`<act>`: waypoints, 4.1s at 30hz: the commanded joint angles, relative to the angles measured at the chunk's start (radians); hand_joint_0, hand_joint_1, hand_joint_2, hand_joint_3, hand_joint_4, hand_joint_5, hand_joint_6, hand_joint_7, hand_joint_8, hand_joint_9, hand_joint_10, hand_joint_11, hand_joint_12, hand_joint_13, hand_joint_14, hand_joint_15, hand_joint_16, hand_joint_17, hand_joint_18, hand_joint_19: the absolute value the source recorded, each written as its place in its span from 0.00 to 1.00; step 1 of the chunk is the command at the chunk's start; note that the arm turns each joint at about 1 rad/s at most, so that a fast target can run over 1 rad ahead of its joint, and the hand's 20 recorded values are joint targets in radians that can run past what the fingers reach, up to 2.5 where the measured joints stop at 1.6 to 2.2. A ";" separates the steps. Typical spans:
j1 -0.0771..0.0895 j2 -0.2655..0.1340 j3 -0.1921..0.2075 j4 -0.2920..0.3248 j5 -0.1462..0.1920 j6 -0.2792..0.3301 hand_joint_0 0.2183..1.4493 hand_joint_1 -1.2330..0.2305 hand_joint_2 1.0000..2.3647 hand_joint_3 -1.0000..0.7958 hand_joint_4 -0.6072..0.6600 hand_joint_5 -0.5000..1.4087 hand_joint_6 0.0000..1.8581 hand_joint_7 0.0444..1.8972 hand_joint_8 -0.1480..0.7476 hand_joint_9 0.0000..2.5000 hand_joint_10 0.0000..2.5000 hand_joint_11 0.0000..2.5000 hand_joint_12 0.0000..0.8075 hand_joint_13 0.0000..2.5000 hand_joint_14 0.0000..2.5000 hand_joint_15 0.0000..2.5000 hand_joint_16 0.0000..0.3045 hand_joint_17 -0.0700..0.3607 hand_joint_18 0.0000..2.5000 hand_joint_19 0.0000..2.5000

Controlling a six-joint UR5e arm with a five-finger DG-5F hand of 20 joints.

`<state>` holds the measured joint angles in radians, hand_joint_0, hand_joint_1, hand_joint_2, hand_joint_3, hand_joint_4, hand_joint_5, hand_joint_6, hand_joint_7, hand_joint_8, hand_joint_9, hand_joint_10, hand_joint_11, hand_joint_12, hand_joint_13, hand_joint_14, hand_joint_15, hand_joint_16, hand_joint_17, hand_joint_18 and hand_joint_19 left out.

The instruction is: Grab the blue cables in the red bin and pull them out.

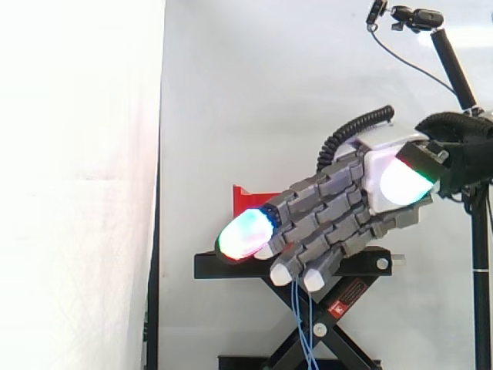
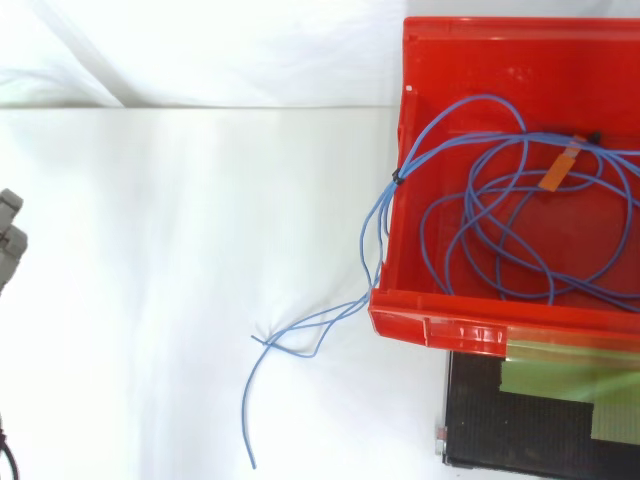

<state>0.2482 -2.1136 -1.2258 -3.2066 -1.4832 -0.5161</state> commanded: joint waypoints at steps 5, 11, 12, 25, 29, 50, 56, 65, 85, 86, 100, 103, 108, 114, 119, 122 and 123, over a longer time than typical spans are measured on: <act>0.005 0.000 0.088 -0.118 -0.006 -0.419 0.46 0.32 0.00 0.00 0.58 0.37 0.00 0.05 0.37 0.06 0.00 0.04 0.40 0.06 0.00 0.10 0.15 0.40 0.05 0.19; 0.017 0.000 0.101 -0.142 0.003 -0.677 0.46 0.32 0.00 0.00 0.58 0.37 0.00 0.06 0.37 0.07 0.00 0.04 0.40 0.07 0.00 0.10 0.15 0.40 0.06 0.20; 0.019 0.001 0.101 -0.139 0.001 -0.690 0.46 0.32 0.00 0.00 0.58 0.37 0.00 0.06 0.37 0.07 0.00 0.04 0.40 0.07 0.00 0.11 0.15 0.40 0.06 0.20; 0.042 0.001 0.103 -0.124 0.001 -0.945 0.46 0.32 0.00 0.00 0.58 0.38 0.00 0.05 0.38 0.07 0.00 0.04 0.40 0.07 0.00 0.11 0.15 0.40 0.06 0.20; 0.048 0.000 0.103 -0.125 0.003 -0.980 0.46 0.32 0.00 0.00 0.58 0.38 0.00 0.06 0.38 0.08 0.00 0.04 0.40 0.07 0.00 0.11 0.15 0.40 0.06 0.20; 0.091 -0.002 -0.018 0.040 -0.028 -1.120 0.46 0.32 0.00 0.00 0.58 0.37 0.00 0.05 0.38 0.08 0.00 0.04 0.40 0.08 0.00 0.11 0.15 0.40 0.07 0.20; 0.088 -0.002 -0.011 0.040 -0.043 -1.223 0.46 0.32 0.00 0.00 0.58 0.37 0.00 0.05 0.38 0.08 0.00 0.04 0.40 0.08 0.00 0.12 0.15 0.40 0.07 0.21; 0.074 -0.002 -0.008 0.027 -0.037 -1.382 0.46 0.32 0.00 0.00 0.59 0.38 0.00 0.05 0.39 0.11 0.00 0.06 0.40 0.10 0.00 0.12 0.15 0.40 0.08 0.21; 0.048 -0.002 0.084 -0.107 0.017 -1.749 0.47 0.31 0.00 0.00 0.66 0.52 0.01 0.14 0.43 0.18 0.00 0.11 0.40 0.14 0.00 0.14 0.14 0.39 0.12 0.22; 0.045 -0.002 0.086 -0.104 0.029 -1.750 0.47 0.31 0.00 0.00 0.66 0.52 0.01 0.14 0.43 0.18 0.00 0.11 0.40 0.14 0.01 0.13 0.14 0.39 0.12 0.22; 0.005 -0.126 0.207 -0.099 0.040 -1.740 0.47 0.31 0.00 0.00 0.66 0.53 0.01 0.14 0.44 0.19 0.00 0.11 0.40 0.14 0.01 0.14 0.14 0.39 0.13 0.22; -0.006 -0.146 0.207 -0.067 0.004 -1.740 0.47 0.31 0.00 0.00 0.68 0.54 0.01 0.16 0.44 0.19 0.00 0.12 0.40 0.15 0.00 0.14 0.14 0.39 0.13 0.22; -0.026 -0.161 0.215 -0.064 -0.054 -1.743 0.47 0.31 0.00 0.00 0.69 0.56 0.01 0.19 0.44 0.20 0.00 0.12 0.40 0.15 0.01 0.14 0.14 0.39 0.13 0.23; -0.040 -0.161 0.288 -0.196 -0.069 -1.798 0.47 0.31 0.00 0.00 0.70 0.57 0.01 0.21 0.45 0.20 0.00 0.13 0.41 0.15 0.01 0.14 0.14 0.39 0.14 0.23; -0.047 -0.160 0.321 -0.280 -0.069 -1.818 0.47 0.30 0.00 0.00 0.71 0.58 0.01 0.21 0.45 0.20 0.00 0.13 0.41 0.15 0.01 0.14 0.14 0.39 0.14 0.23; -0.052 -0.160 0.322 -0.289 -0.069 -1.819 0.47 0.30 0.00 0.00 0.70 0.58 0.01 0.21 0.45 0.20 0.00 0.13 0.41 0.15 0.01 0.15 0.14 0.39 0.14 0.23; -0.053 -0.161 0.322 -0.291 -0.069 -1.821 0.47 0.30 0.00 0.00 0.70 0.58 0.01 0.21 0.45 0.20 0.00 0.13 0.41 0.15 0.01 0.14 0.14 0.39 0.14 0.22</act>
<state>0.2004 -2.2740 -0.9082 -3.4782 -1.5522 -2.3324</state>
